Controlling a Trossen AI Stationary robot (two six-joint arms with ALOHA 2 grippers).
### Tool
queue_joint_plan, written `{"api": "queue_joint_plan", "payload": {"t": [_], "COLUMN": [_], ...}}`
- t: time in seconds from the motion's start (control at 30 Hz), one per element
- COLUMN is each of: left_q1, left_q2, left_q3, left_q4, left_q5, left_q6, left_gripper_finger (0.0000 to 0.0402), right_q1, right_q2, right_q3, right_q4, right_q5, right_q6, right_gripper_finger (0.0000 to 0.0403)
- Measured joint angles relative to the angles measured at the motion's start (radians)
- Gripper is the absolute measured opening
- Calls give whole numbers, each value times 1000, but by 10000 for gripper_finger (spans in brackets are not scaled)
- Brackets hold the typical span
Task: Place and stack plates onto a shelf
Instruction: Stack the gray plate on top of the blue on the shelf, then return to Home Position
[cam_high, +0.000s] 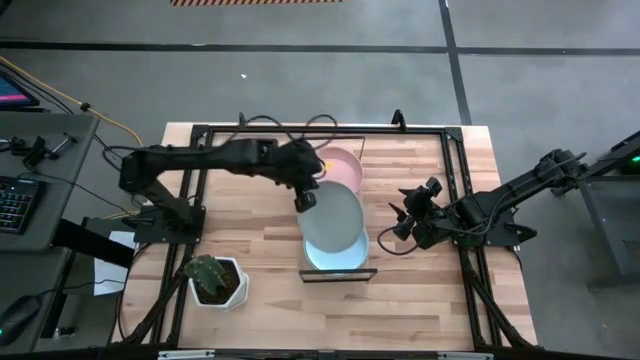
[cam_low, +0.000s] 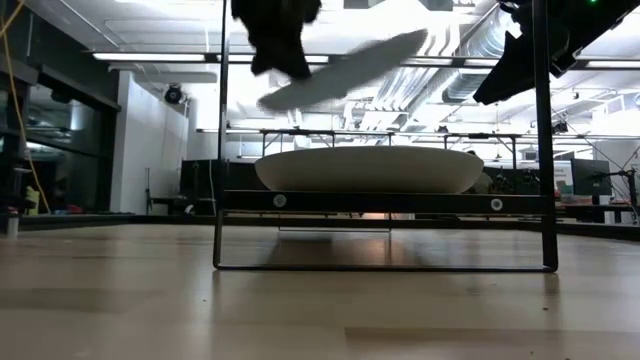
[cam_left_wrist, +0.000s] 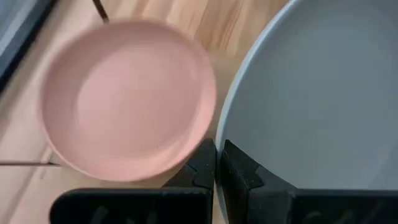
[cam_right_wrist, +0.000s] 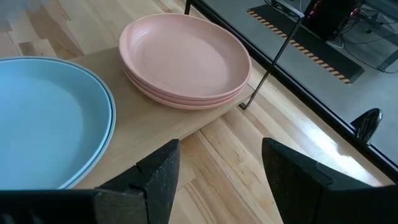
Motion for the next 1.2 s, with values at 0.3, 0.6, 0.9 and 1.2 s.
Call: {"api": "queue_joint_plan", "payload": {"t": [0.3,0.6,0.9,1.2], "left_q1": [-9,-60,-77,-78], "left_q2": [128,188,229,224], "left_q3": [-5,-5,-5,22], "left_q4": [49,96,119,104], "left_q5": [130,105,104,96], "left_q6": [-4,5,33,77], "left_gripper_finger": [1,13,30,93], "right_q1": [0,0,0,0], "right_q2": [0,0,0,0], "right_q3": [0,0,0,0], "right_q4": [0,1,4,4], "right_q5": [2,3,3,3], "right_q6": [1,-1,1,1], "right_gripper_finger": [210,210,211,210]}}
